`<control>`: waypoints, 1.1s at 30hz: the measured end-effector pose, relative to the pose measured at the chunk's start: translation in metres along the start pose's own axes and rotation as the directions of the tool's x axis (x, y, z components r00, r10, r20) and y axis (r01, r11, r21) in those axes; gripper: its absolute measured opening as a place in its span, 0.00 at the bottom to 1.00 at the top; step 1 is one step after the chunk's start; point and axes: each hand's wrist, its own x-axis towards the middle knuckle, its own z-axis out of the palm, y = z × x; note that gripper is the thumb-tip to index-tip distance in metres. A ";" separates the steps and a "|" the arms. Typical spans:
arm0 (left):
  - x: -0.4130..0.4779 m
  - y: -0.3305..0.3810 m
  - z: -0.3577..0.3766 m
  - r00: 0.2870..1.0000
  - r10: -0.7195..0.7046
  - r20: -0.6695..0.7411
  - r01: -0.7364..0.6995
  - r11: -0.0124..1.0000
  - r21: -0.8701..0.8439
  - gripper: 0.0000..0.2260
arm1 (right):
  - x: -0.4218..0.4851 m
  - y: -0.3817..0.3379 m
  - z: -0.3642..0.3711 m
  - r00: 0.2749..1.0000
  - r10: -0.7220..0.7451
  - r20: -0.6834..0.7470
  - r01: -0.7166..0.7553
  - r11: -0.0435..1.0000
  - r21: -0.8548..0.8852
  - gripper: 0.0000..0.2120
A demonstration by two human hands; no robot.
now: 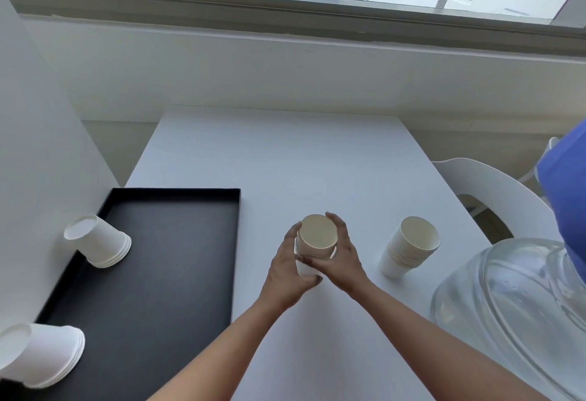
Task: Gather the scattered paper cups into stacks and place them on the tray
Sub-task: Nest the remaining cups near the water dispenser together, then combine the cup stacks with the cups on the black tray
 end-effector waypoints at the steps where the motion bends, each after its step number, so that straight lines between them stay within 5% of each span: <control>1: 0.000 0.000 0.000 1.000 -0.004 0.009 0.004 1.000 -0.020 0.42 | 0.000 0.000 0.000 1.000 -0.004 -0.001 0.004 1.000 0.004 0.44; 7: -0.004 0.003 -0.003 0.999 -0.035 0.023 0.037 0.994 -0.107 0.40 | -0.006 0.004 0.004 0.998 -0.046 -0.046 0.046 0.999 0.007 0.43; 15: -0.009 0.004 -0.009 0.972 -0.168 -0.163 0.093 0.916 -0.390 0.20 | -0.019 -0.004 0.012 0.988 -0.149 -0.035 0.149 0.989 -0.007 0.40; 19: -0.012 0.008 -0.015 0.933 -0.272 -0.237 0.159 0.900 -0.407 0.24 | -0.027 -0.013 0.015 0.961 -0.275 0.029 0.276 0.955 -0.108 0.38; 26: -0.020 0.006 -0.031 0.867 -0.442 -0.231 0.302 0.833 -0.464 0.11 | -0.036 -0.019 0.018 0.912 -0.325 0.250 0.374 0.910 -0.180 0.40; 28: -0.023 0.005 -0.033 0.845 -0.466 -0.263 0.274 0.799 -0.535 0.10 | -0.038 -0.022 0.017 0.908 -0.274 0.316 0.326 0.937 -0.123 0.40; 33: -0.036 0.006 -0.027 0.801 -0.469 -0.372 0.163 0.768 -0.619 0.12 | -0.047 -0.037 0.020 0.951 -0.008 0.308 -0.058 0.977 0.205 0.32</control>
